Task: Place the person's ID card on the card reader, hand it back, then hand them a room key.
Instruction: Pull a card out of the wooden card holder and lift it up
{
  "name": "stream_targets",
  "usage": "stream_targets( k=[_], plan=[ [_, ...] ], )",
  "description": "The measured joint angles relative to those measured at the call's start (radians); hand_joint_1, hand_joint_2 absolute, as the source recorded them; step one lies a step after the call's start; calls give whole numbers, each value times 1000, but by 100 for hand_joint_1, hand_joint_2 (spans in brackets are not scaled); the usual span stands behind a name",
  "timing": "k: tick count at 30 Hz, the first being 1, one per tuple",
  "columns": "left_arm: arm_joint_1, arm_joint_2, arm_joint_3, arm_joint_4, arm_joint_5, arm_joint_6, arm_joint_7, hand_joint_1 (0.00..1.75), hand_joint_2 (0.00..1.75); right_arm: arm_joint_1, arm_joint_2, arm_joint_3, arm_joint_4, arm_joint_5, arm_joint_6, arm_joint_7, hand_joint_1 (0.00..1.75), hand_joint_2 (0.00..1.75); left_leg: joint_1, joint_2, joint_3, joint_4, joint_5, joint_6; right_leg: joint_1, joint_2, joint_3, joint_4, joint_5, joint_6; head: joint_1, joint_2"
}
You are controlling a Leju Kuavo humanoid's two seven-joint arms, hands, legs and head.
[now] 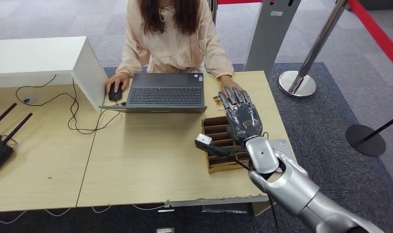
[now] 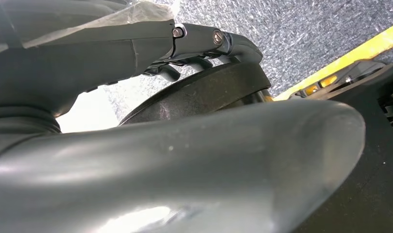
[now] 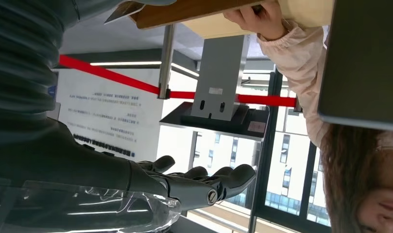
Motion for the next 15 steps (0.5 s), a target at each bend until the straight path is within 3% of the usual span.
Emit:
stream_targets(
  k=[15],
  plan=[
    [1,1,0,0,14,2,-4,0,0,-19,-12,26,48,29,45,7,24,175,0,0,1,0,0,0,0,0,0,0,0,0,0,0]
  ],
)
